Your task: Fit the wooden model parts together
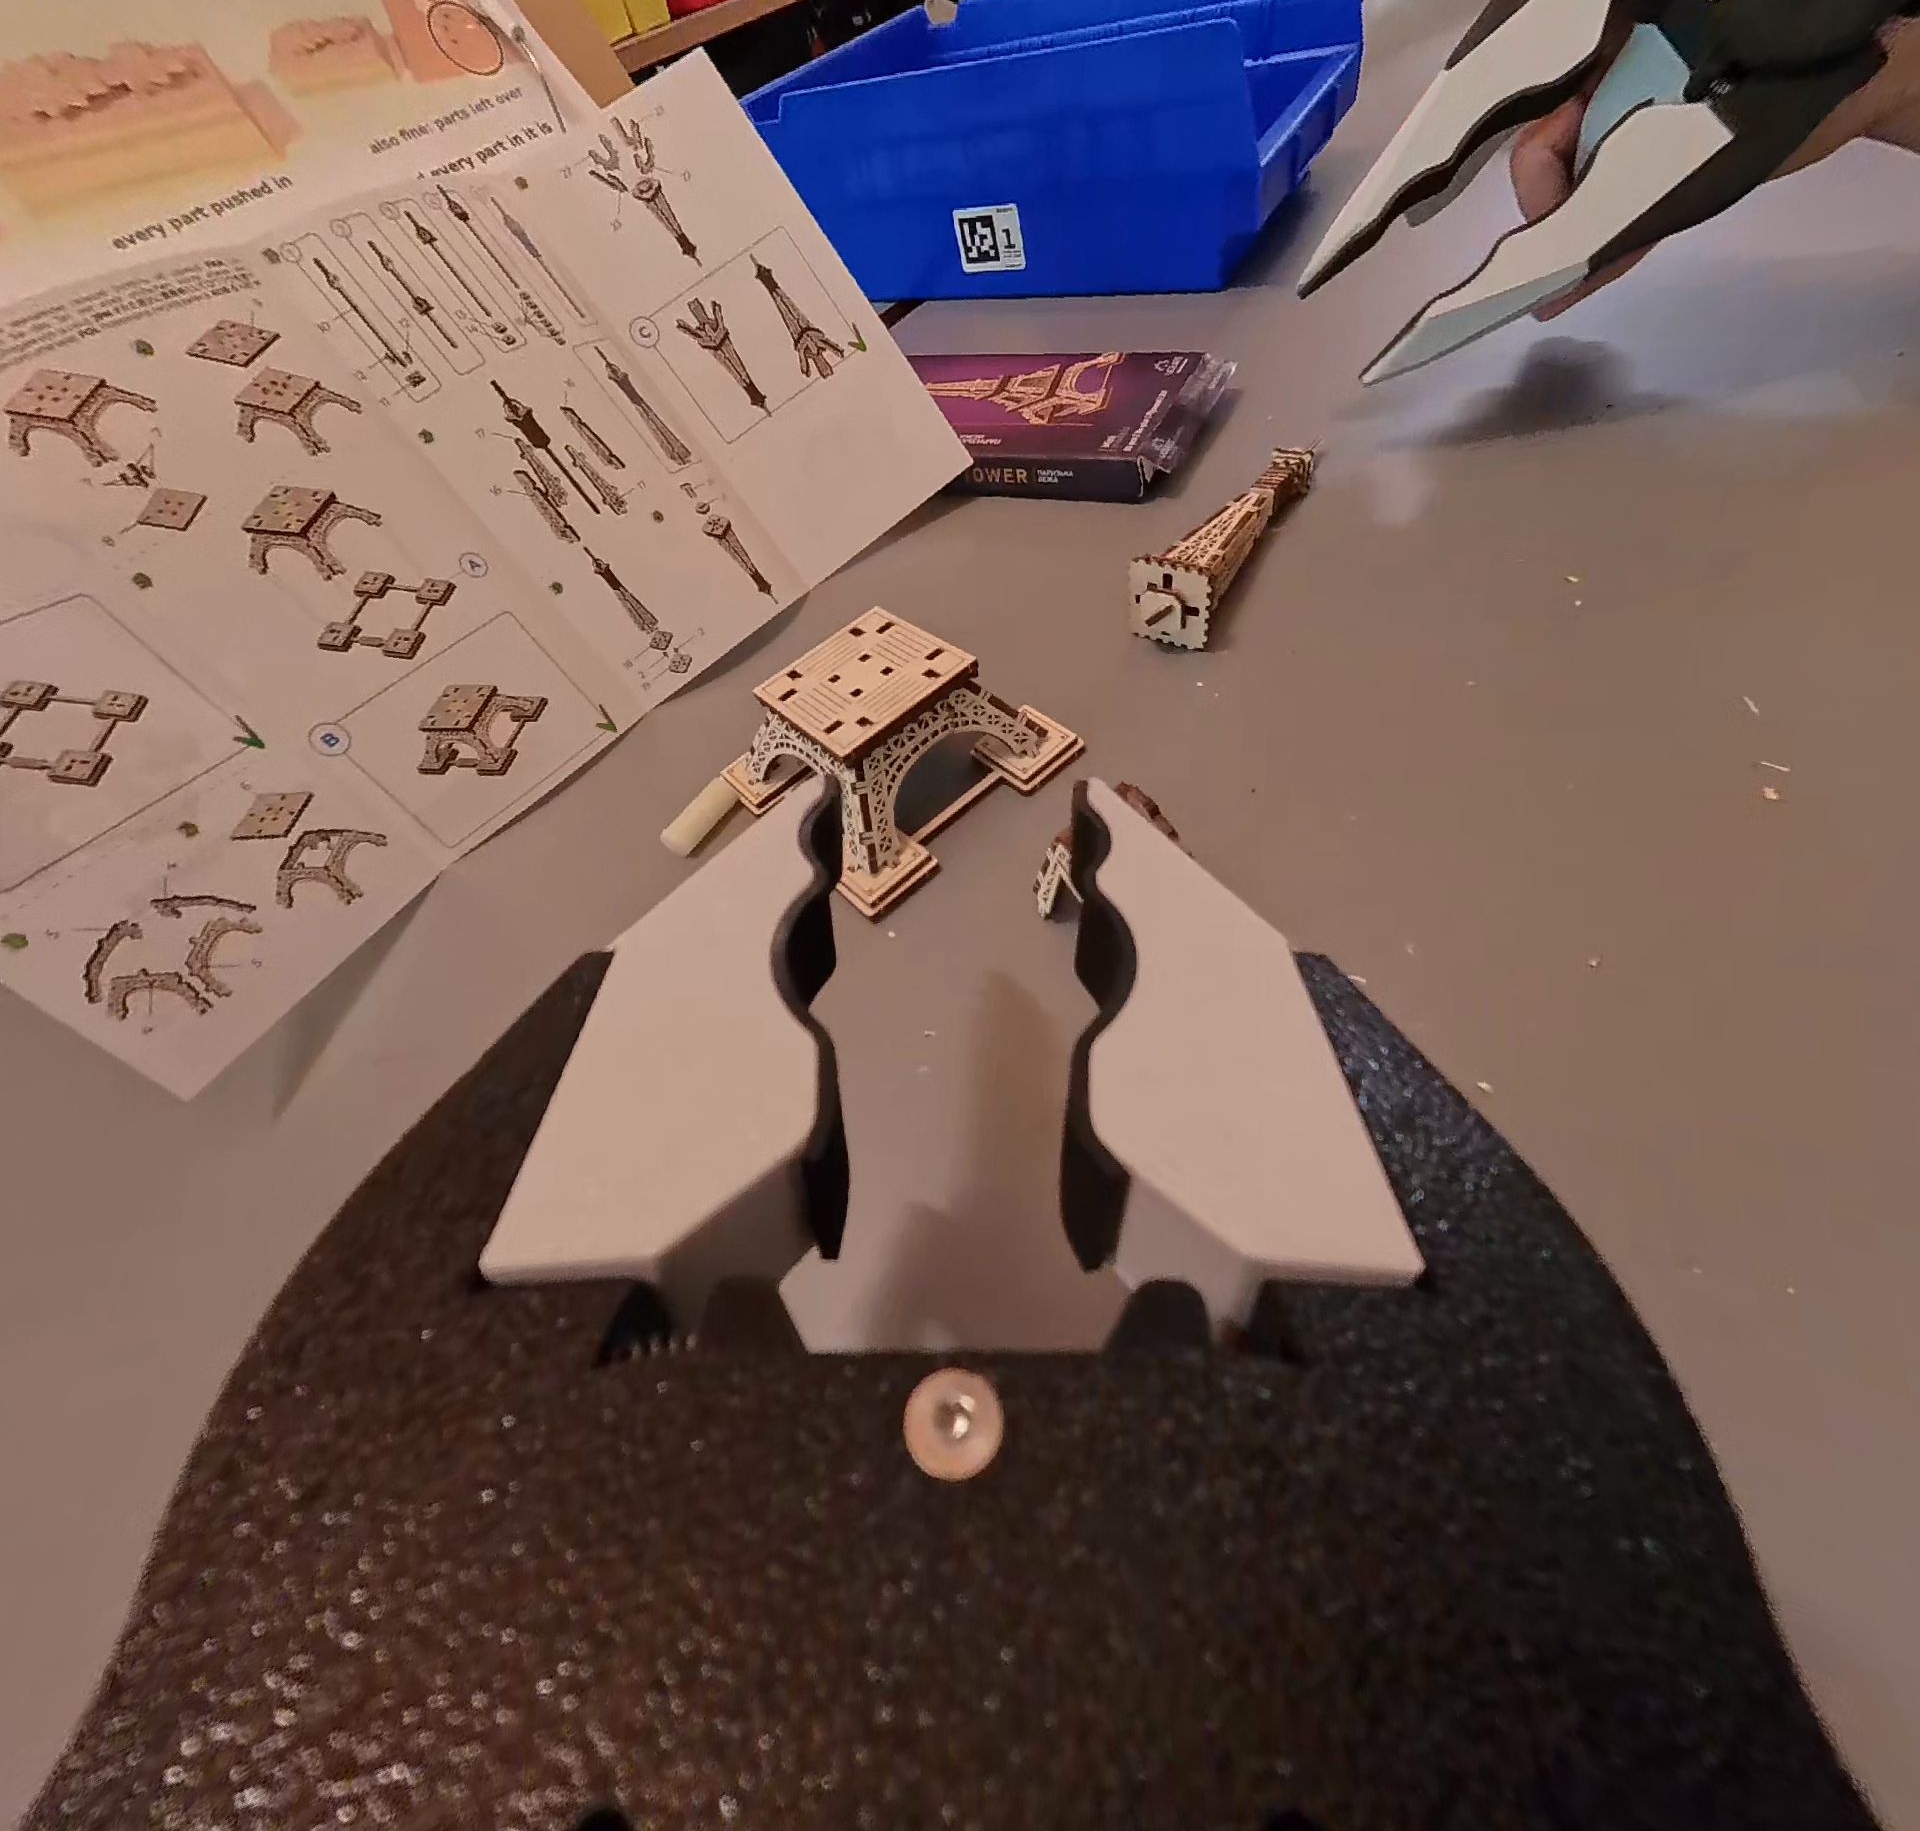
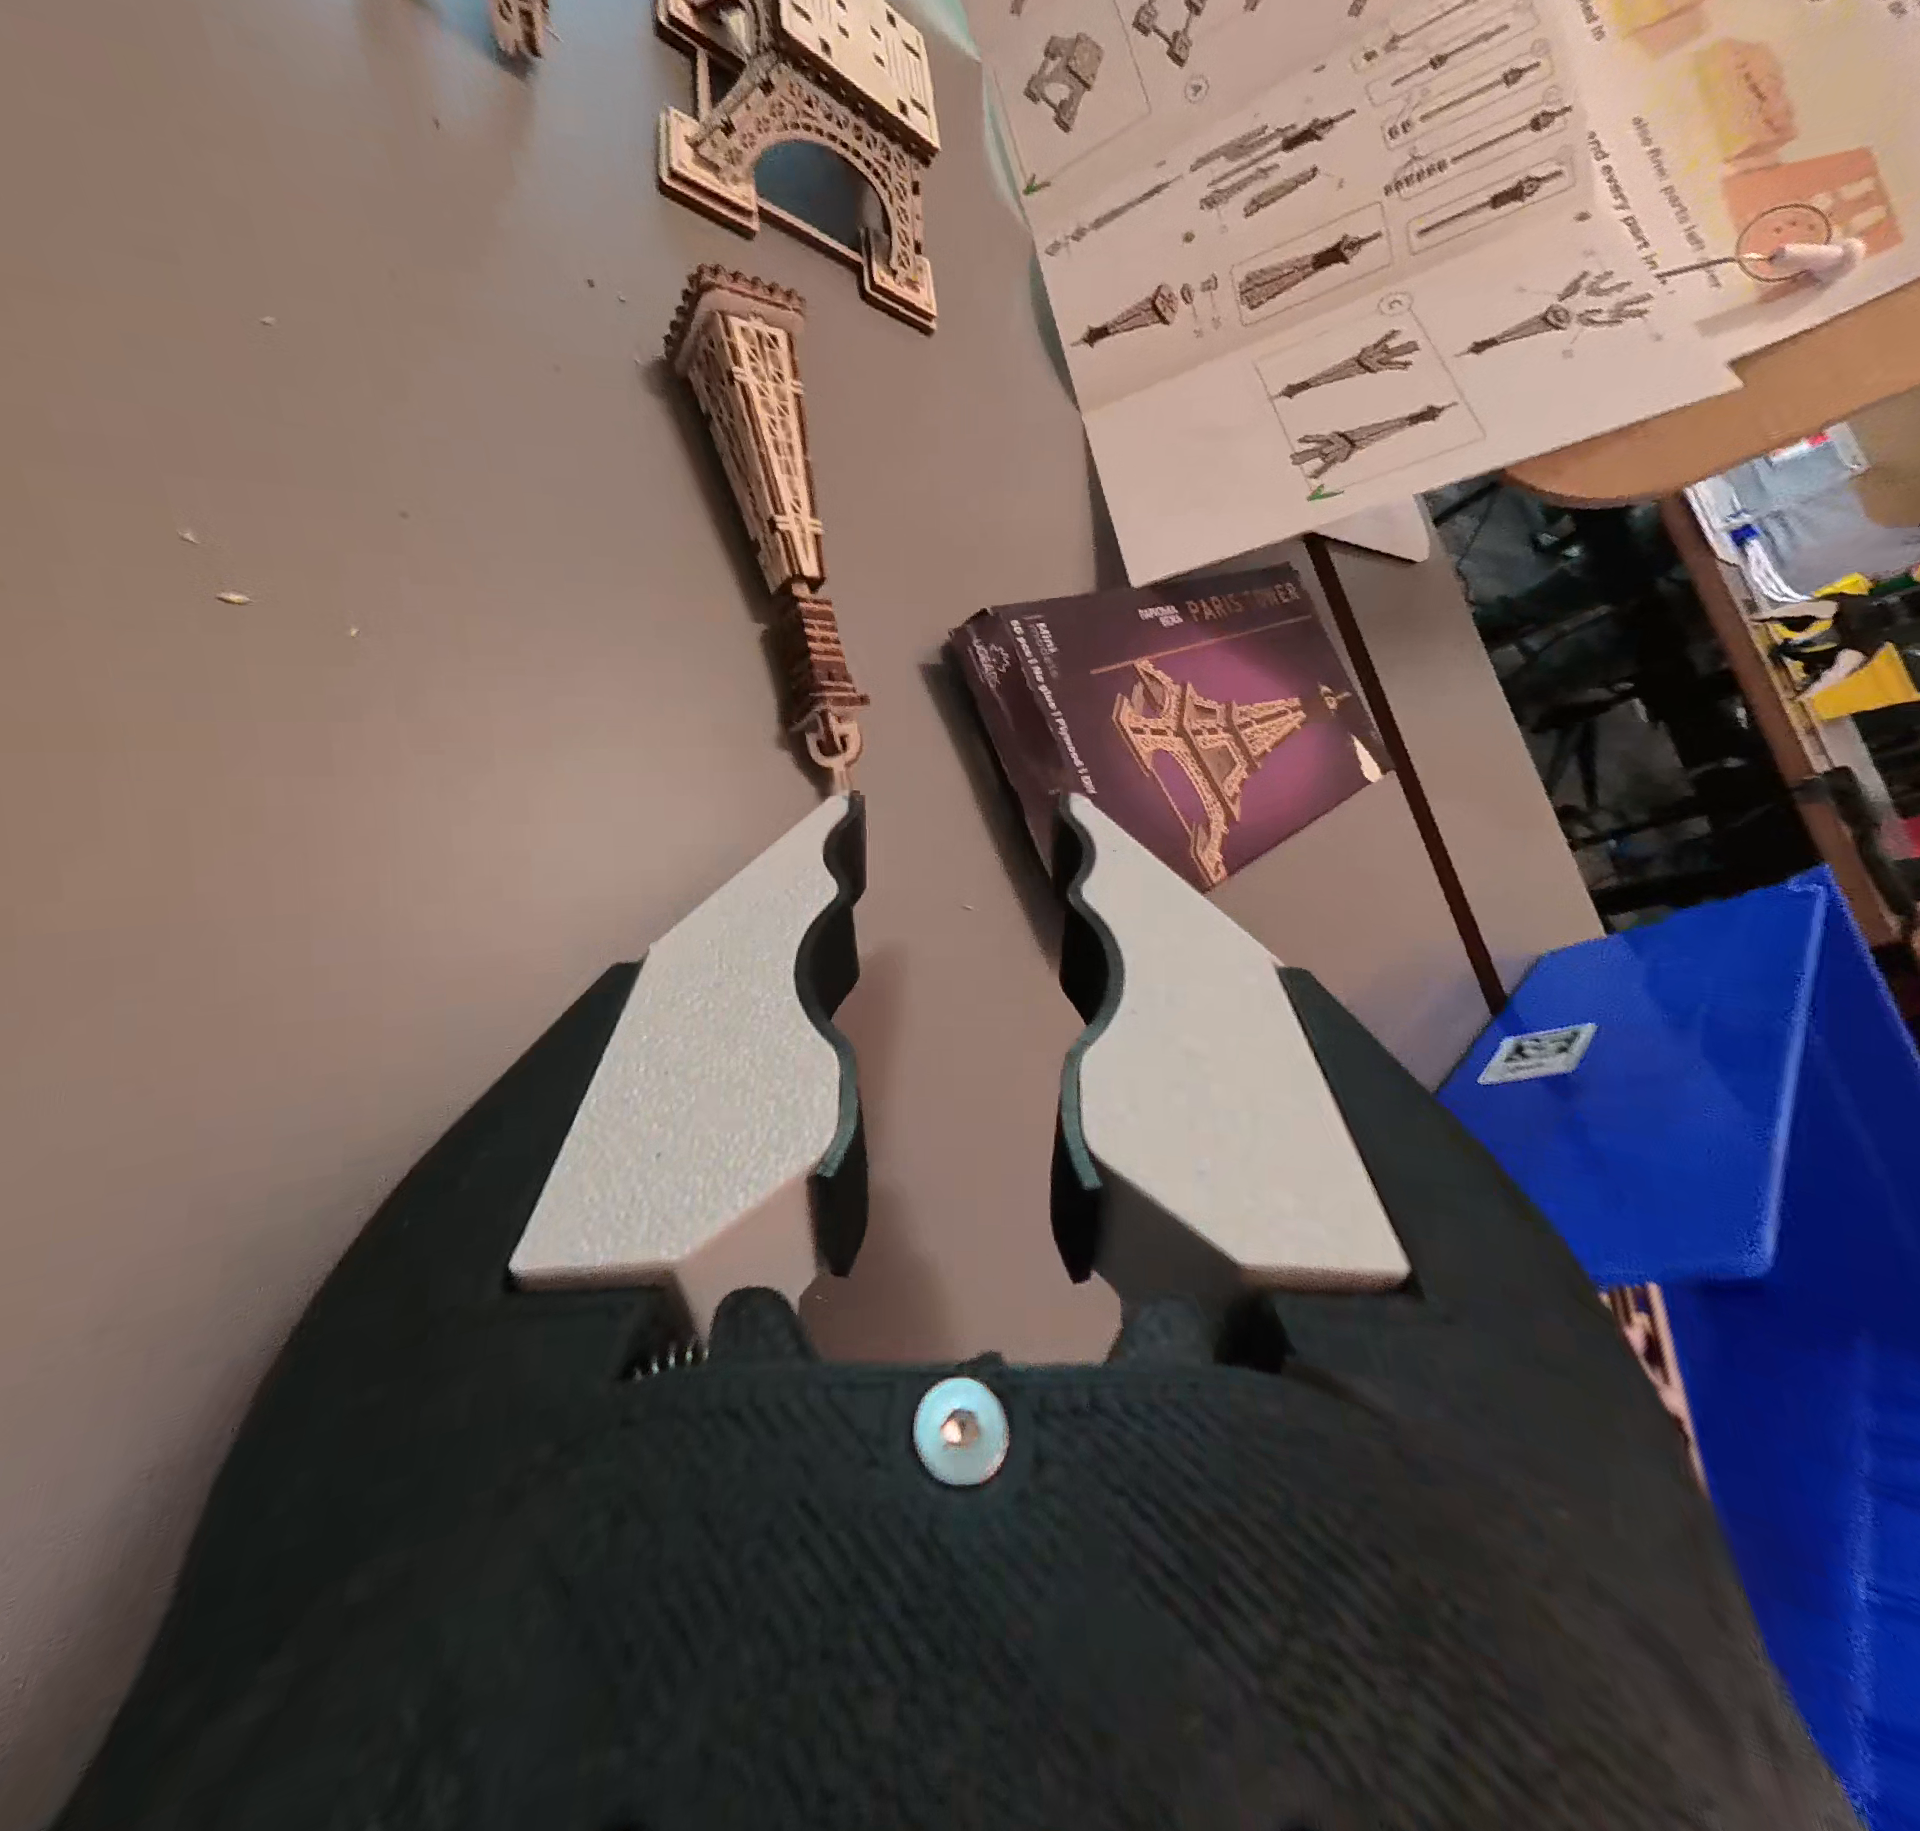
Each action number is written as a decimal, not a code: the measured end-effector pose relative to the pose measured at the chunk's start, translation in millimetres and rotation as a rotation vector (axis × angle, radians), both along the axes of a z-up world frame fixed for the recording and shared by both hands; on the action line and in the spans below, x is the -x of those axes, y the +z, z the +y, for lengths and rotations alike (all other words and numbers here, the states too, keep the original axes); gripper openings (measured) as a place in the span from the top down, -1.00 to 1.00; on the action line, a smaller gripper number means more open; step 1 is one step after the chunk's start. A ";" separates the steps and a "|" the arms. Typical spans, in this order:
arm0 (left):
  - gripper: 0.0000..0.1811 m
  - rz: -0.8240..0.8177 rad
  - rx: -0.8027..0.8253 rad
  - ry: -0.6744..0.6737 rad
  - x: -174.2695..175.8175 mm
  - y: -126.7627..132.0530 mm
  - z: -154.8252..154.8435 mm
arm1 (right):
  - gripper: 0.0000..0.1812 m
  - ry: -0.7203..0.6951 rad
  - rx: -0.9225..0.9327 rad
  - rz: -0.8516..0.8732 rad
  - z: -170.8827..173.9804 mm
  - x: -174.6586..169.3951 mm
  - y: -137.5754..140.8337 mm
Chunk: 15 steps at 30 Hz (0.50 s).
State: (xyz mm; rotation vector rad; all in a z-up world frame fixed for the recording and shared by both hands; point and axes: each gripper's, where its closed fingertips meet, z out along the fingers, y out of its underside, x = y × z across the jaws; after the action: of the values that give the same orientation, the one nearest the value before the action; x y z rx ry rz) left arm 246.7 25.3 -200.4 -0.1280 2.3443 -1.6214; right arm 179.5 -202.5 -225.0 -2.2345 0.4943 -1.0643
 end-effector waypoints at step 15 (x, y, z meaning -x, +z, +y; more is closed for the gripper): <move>0.57 -0.008 0.019 -0.011 2.1 -0.1 3.2 | 0.65 -0.298 -0.214 -0.203 -27.1 -32.8 38.9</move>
State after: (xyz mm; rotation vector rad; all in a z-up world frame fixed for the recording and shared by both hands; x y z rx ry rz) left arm 244.7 28.5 -200.5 -0.1127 2.3283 -1.6465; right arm 212.3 -229.6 -186.0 -1.8802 0.8280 -1.3056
